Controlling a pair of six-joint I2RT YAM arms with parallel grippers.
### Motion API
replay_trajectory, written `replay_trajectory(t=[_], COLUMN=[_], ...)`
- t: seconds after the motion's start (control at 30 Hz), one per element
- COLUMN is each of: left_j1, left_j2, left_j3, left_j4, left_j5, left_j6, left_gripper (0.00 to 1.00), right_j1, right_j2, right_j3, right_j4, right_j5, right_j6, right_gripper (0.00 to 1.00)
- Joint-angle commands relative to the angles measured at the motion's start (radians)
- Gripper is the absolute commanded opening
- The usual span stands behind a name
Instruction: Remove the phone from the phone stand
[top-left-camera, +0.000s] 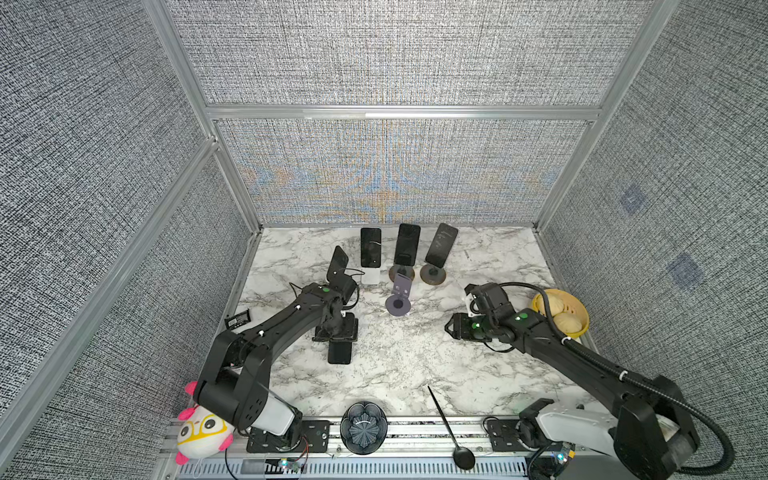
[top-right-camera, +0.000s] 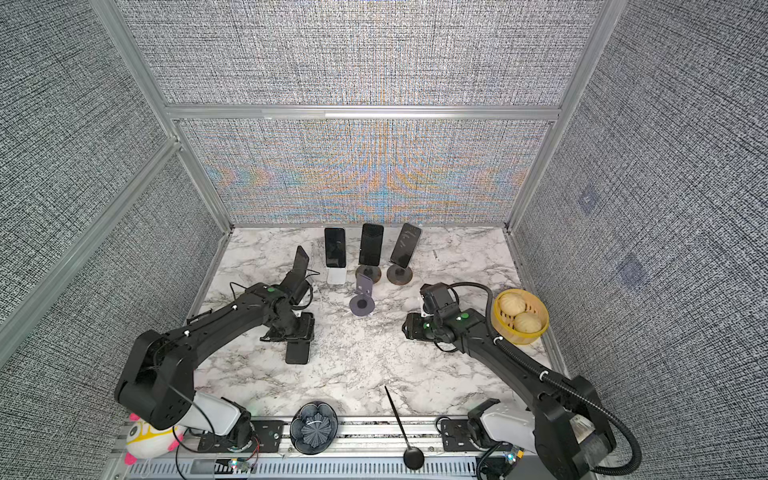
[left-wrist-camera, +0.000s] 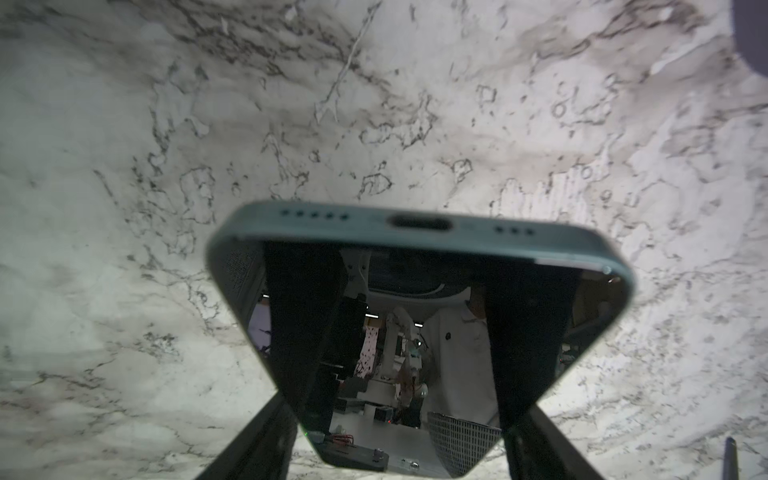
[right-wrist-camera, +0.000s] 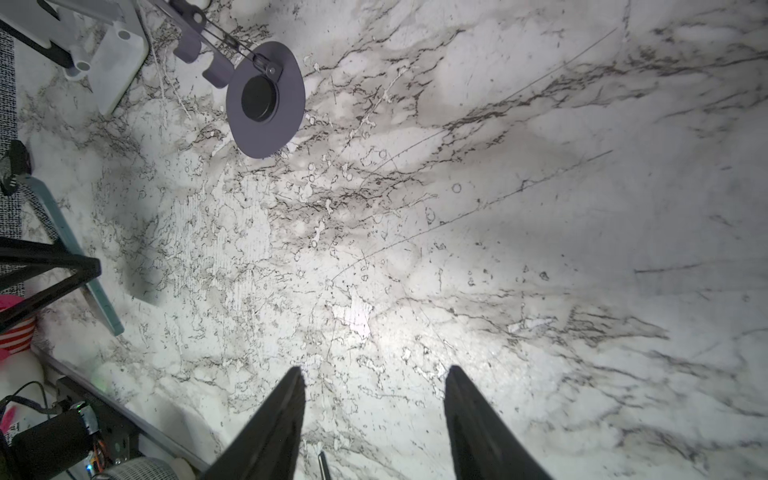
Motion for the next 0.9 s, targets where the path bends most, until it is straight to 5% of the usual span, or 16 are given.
replay_trajectory(t=[0.0, 0.6, 0.87], left_j1=[0.008, 0.012, 0.011], left_j2=[0.046, 0.229, 0.239], left_j3=[0.012, 0.047, 0.045], left_j4=[0.003, -0.033, -0.018], left_j5=[0.015, -0.042, -0.029], left_j6=[0.026, 0.042, 0.027], left_gripper=[0.18, 0.19, 0.51], right_j1=[0.002, 0.003, 0.002], right_j2=[-0.023, -0.053, -0.047], right_j3=[-0.010, -0.030, -0.030], right_j4=[-0.007, -0.025, -0.015], right_j5=[0.017, 0.014, 0.006], right_j6=[0.009, -0.004, -0.017], right_gripper=[0.56, 0.56, 0.56])
